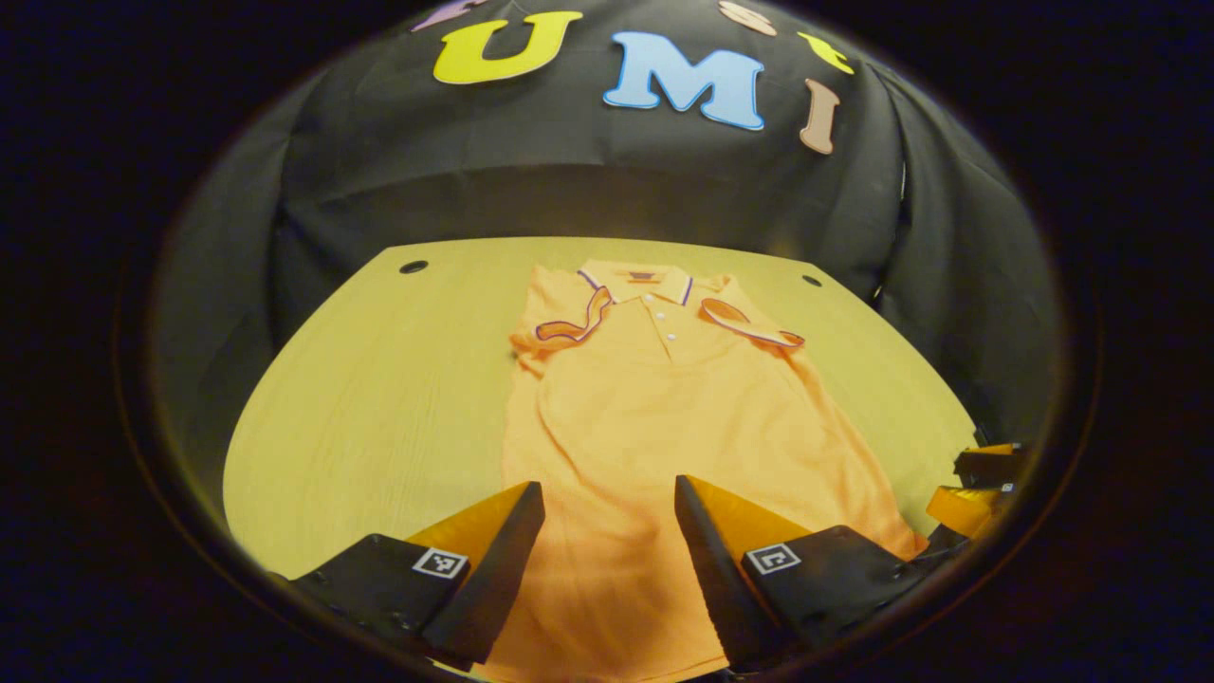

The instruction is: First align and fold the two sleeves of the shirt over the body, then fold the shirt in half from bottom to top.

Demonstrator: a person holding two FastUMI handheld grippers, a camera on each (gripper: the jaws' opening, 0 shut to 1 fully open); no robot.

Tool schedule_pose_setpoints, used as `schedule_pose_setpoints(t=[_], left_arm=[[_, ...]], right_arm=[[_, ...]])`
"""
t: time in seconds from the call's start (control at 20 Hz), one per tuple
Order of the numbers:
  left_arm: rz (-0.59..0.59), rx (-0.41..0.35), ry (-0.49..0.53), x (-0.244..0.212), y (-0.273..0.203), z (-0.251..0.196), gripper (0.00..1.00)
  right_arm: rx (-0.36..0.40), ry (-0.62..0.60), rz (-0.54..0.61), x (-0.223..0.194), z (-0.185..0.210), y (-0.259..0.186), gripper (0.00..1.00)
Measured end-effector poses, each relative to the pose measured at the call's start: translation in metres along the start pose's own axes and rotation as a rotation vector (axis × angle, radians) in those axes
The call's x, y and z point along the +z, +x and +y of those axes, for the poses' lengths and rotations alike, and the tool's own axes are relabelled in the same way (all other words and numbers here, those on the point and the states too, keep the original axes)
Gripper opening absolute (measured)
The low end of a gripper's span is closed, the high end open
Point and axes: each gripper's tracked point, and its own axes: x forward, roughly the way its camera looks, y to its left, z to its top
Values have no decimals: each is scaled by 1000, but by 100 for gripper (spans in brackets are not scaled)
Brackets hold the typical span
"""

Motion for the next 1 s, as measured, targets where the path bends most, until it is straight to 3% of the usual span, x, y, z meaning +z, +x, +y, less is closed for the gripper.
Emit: schedule_pose_setpoints(t=[0.65, 1.0], left_arm=[[116, 15, 32, -93, -63, 28, 91], [148, -18, 8, -126, -81, 20, 91]], right_arm=[[23, -3, 118, -51, 0, 13, 98], [35, 3, 174, -75, -1, 19, 99]])
